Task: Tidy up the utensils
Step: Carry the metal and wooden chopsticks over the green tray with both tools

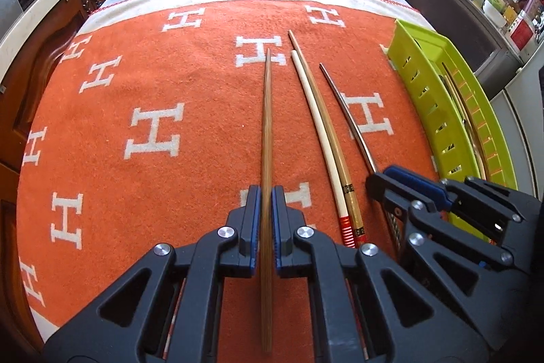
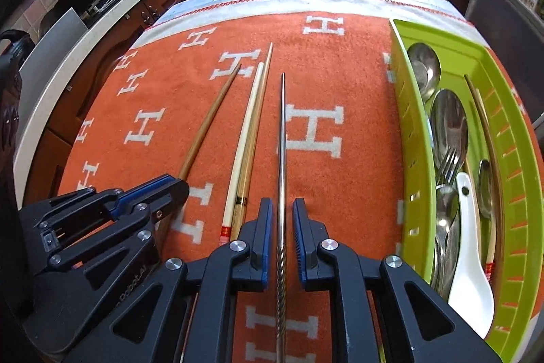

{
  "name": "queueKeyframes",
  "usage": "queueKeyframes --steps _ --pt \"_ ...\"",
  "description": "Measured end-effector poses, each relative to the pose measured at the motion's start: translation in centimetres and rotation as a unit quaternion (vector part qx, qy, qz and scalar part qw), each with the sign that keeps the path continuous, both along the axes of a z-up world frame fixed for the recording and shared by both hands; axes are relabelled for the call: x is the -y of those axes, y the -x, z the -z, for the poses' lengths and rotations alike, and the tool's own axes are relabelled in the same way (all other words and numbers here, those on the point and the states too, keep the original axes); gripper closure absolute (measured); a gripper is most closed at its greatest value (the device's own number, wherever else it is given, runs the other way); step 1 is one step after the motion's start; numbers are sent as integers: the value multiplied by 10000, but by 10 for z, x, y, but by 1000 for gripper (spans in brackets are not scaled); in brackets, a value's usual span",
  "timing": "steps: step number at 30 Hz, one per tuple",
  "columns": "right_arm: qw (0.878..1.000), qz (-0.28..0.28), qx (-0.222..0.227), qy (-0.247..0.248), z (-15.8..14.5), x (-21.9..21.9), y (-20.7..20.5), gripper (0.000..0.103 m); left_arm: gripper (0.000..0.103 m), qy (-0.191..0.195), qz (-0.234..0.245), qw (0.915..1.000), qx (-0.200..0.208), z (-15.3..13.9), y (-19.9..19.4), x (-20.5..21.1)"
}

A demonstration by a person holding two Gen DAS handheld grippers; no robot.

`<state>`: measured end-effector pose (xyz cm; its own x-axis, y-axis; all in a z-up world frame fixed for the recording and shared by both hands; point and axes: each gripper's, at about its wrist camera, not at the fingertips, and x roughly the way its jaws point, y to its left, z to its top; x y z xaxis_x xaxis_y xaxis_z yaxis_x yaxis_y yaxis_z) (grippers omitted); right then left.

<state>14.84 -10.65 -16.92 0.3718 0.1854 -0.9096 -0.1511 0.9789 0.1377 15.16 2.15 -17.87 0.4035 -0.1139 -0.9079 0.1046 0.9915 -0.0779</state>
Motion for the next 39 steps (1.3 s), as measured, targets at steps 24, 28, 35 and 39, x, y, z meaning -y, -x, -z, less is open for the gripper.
queueKeyframes --steps 24,28,35,39 --pt "9983 316 294 -386 -26 19 23 98 99 437 -7 9985 315 -30 18 3" --pt "9962 409 527 -553 -52 33 34 98 99 474 120 9982 355 -53 22 18" --pt "9916 768 850 -608 -89 82 45 98 99 658 446 9960 405 -92 22 64" --pt "9897 1003 890 -502 -95 122 47 98 99 690 609 9953 295 -99 15 101"
